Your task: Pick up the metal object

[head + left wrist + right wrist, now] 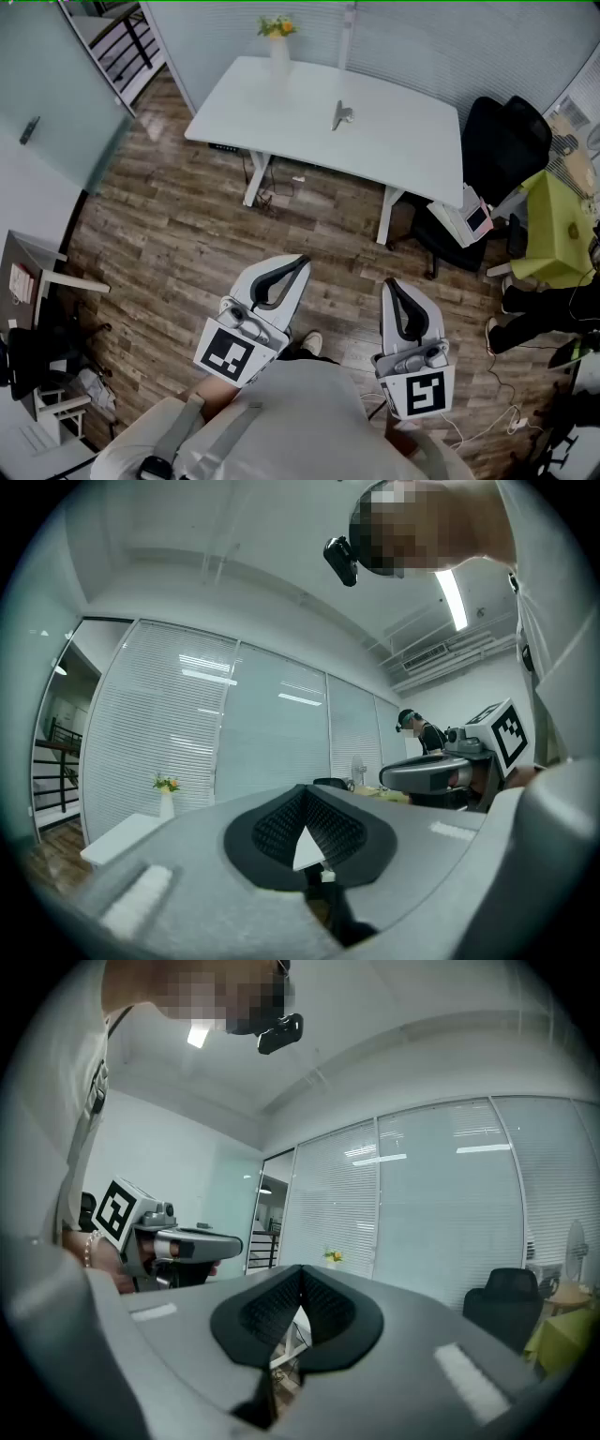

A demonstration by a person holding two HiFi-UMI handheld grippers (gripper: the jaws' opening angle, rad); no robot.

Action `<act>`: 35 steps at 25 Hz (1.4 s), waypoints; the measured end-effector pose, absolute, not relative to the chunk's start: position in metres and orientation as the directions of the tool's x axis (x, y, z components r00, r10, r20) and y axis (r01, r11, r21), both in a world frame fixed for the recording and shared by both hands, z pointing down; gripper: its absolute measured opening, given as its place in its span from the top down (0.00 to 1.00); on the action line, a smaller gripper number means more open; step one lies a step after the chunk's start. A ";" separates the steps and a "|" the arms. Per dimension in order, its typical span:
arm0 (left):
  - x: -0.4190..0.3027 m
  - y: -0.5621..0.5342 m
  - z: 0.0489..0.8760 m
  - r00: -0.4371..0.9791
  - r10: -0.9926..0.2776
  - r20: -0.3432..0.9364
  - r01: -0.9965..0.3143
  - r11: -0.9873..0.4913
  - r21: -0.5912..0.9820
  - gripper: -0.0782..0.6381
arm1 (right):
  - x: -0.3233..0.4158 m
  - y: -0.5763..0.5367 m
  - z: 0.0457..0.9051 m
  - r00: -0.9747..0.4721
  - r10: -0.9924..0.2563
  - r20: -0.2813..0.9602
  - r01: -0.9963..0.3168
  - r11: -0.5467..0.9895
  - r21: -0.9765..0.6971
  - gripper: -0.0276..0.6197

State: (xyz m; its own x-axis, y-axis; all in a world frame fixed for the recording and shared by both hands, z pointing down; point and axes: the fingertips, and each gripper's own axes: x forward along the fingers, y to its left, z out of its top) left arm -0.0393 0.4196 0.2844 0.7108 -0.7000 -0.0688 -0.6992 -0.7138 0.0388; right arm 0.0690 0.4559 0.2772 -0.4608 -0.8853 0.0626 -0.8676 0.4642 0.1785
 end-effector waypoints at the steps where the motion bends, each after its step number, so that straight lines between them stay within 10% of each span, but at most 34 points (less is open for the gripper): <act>1: -0.039 0.422 0.285 0.710 -0.701 -0.069 -0.700 -0.713 0.039 0.89 | 0.069 0.458 0.277 -0.461 -0.885 0.061 -0.868 0.464 0.176 0.95; 35: -0.071 0.287 0.302 0.705 -0.706 -0.065 -0.702 -0.708 0.071 0.89 | 0.045 0.324 0.288 -0.428 -0.899 0.094 -0.879 0.438 0.189 0.86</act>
